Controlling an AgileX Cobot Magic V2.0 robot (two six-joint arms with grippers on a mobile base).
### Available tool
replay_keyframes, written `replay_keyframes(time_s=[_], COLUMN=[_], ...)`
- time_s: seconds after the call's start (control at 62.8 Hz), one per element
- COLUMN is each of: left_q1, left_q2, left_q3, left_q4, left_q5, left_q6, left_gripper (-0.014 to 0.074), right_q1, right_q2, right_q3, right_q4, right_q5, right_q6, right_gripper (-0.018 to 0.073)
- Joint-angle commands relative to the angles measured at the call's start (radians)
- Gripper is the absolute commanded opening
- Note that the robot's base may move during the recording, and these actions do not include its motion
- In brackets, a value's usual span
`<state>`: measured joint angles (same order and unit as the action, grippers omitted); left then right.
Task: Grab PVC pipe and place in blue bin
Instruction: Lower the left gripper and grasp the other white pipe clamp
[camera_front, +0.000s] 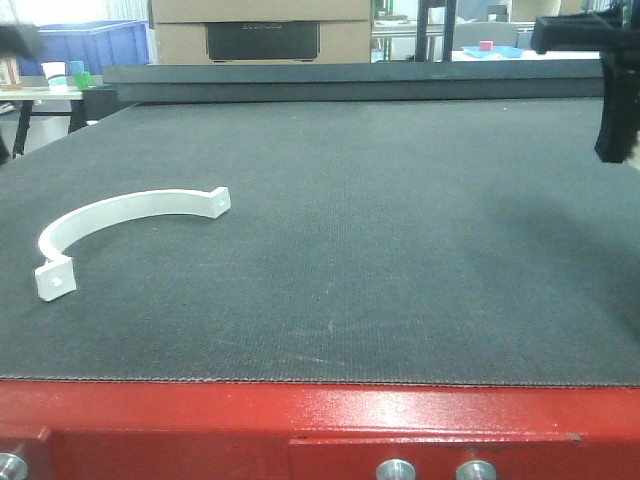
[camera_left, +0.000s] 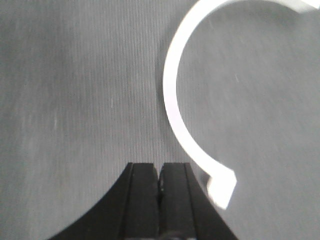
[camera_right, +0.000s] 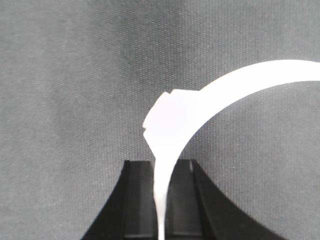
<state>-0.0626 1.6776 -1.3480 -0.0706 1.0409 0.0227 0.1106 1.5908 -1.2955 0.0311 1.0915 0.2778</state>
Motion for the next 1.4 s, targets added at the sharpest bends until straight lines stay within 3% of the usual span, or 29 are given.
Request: replay_keyframes(time_s=[0.0, 0.111, 0.223, 0.35, 0.891, 1.002, 1.098, 1.384], left_q1=[-0.001, -0.008, -0.025, -0.036, -0.052, -0.052, -0.052, -0.052], left_q2=[0.067, 0.126, 0.156, 0.182, 0.275, 0.275, 0.275, 0.203], left_q3=[-0.047, -0.084, -0.103, -0.102, -0.102, -0.102, -0.102, -0.102], left_q4=[-0.002, -0.005, -0.005, -0.007, -0.005, -0.005, -0.005, -0.005], left_q5=[-0.001, 0.000, -0.024, -0.064, -0.058, -0.054, -0.047, 0.000], left_q6=[0.002, 0.046, 0.050, 0.050, -0.003, -0.004, -0.004, -0.004], left_gripper=[-0.0109, -0.0001, 0.0221, 0.0300, 0.0194, 0.0059, -0.0110, -0.0111], right_q1=[0.003, 0.003, 0.003, 0.003, 0.003, 0.003, 0.003, 0.003], right_q2=[-0.012, -0.012, -0.012, -0.012, -0.012, -0.012, -0.012, -0.049], right_q3=[-0.010, -0.010, -0.010, -0.010, -0.010, -0.010, -0.010, -0.010], right_q4=[-0.012, -0.012, -0.012, -0.012, -0.012, -0.012, -0.012, -0.012], right_q5=[0.004, -0.004, -0.010, -0.010, -0.014, -0.016, -0.018, -0.018], right_q6=[-0.014, -0.014, -0.014, -0.014, -0.016, -0.016, -0.016, -0.016], right_gripper=[-0.0168, -0.0168, -0.0168, -0.0168, -0.0168, -0.0168, -0.0168, -0.0168])
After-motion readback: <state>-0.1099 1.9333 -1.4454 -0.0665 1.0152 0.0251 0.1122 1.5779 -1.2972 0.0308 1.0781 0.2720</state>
